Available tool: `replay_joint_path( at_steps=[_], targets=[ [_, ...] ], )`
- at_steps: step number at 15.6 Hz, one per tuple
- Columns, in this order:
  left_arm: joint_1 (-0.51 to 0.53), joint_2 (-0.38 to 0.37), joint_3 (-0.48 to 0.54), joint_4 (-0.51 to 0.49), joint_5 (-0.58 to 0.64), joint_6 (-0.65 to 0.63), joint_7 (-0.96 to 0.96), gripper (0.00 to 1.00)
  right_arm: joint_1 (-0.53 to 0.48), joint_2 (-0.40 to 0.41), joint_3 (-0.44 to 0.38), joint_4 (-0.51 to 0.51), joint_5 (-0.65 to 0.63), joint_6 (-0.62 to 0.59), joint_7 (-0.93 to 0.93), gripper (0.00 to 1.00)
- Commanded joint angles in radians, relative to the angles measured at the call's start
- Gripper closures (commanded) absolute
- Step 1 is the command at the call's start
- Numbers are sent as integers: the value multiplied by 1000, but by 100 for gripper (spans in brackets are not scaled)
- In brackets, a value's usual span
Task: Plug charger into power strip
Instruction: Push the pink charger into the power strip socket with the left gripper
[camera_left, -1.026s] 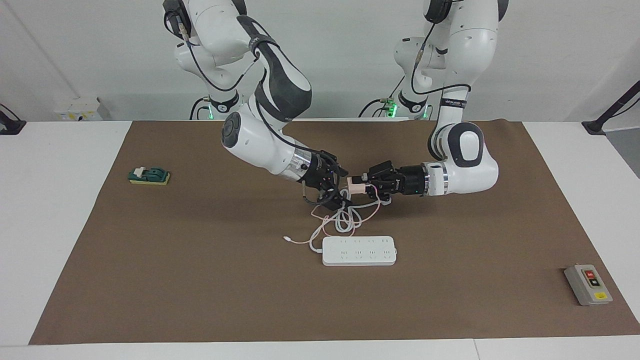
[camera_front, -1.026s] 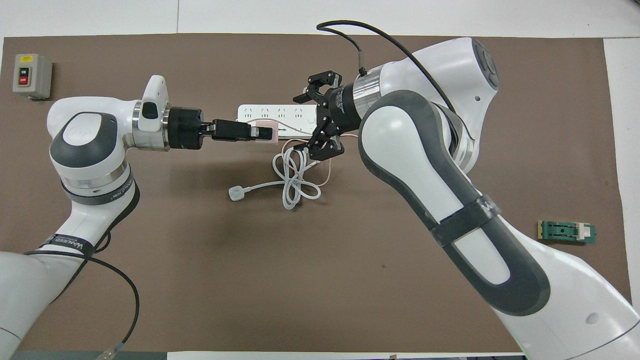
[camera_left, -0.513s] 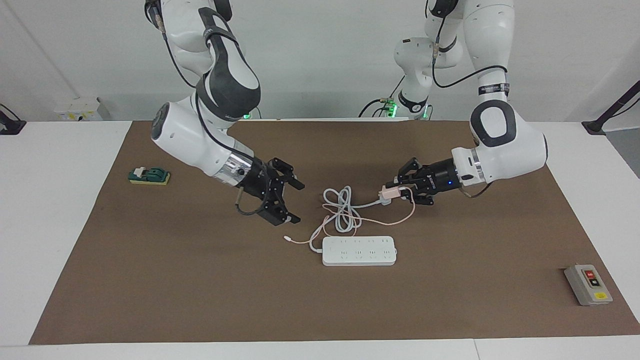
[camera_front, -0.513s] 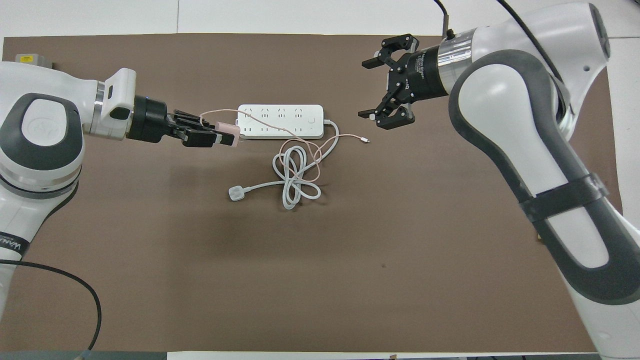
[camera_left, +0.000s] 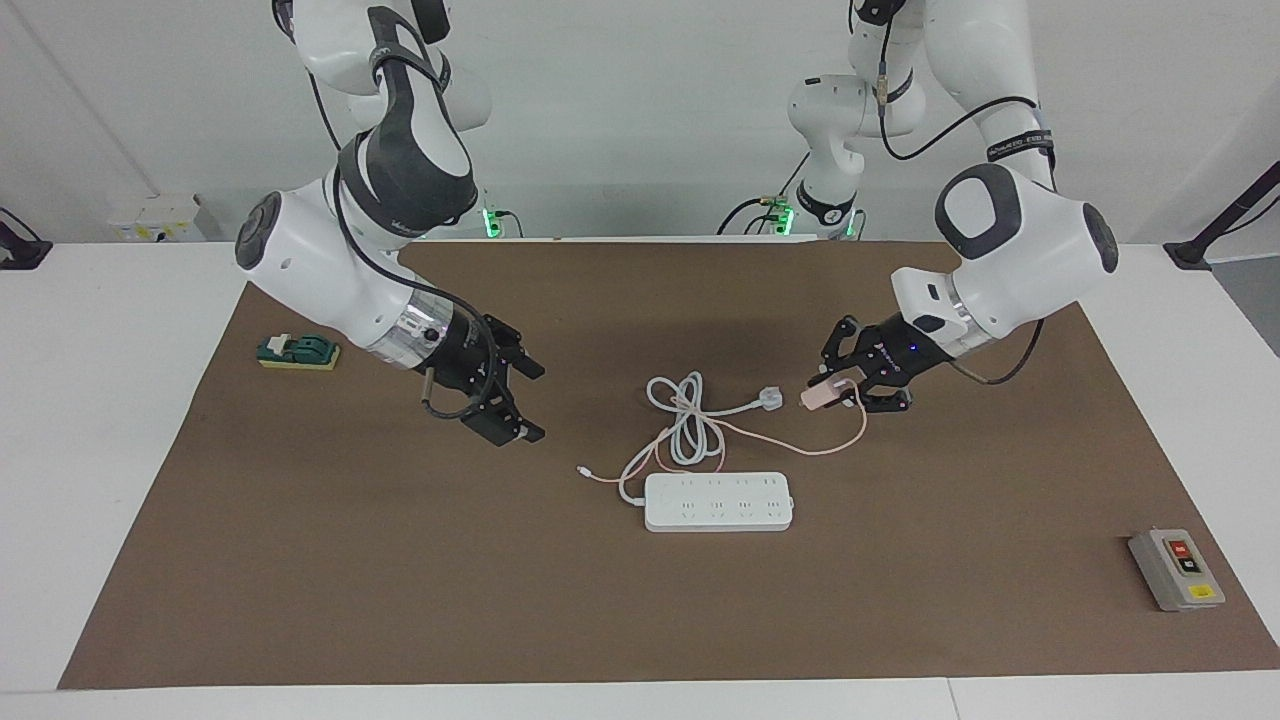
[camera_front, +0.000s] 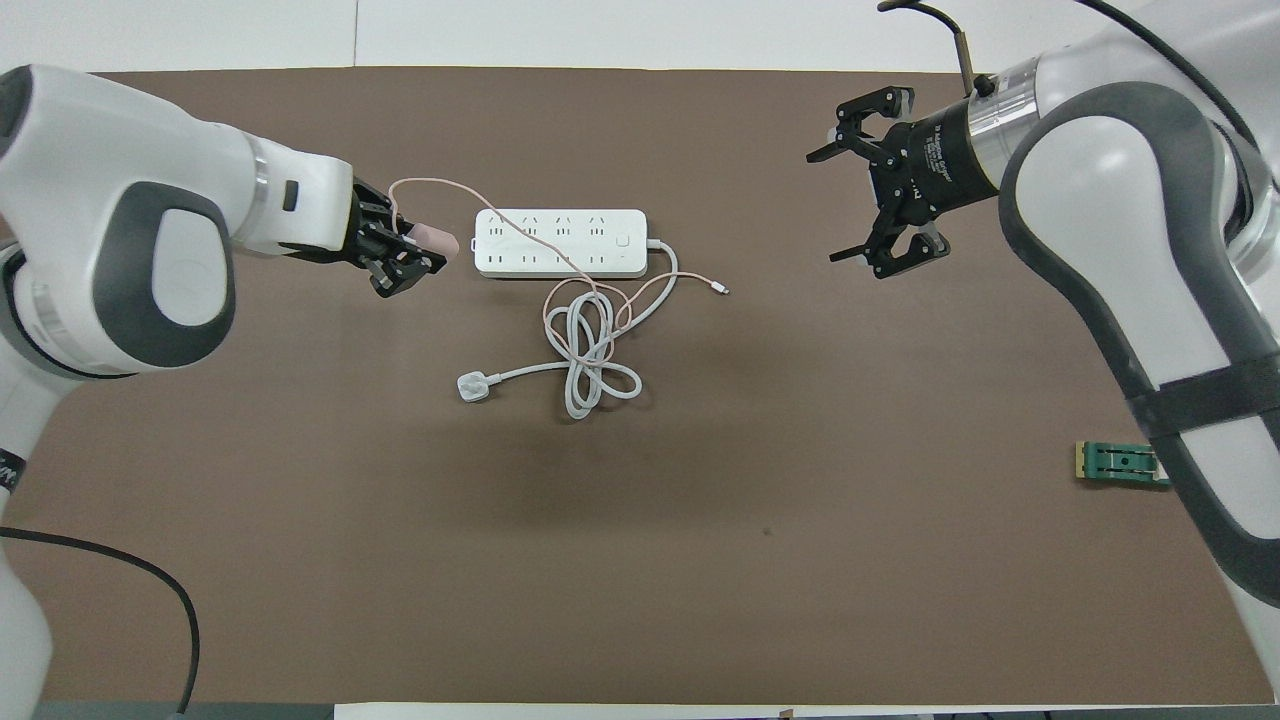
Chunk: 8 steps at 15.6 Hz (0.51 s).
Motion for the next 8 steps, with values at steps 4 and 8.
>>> replay_joint_path(
  at_steps=[4, 8],
  targets=[
    [-110, 17, 12, -78, 286, 249, 73, 100, -86, -56, 5, 6, -163, -154, -382, 0],
    [-96, 76, 10, -37, 401, 278, 266, 100, -121, -89, 2, 8, -307, -230, -713, 0]
  ],
)
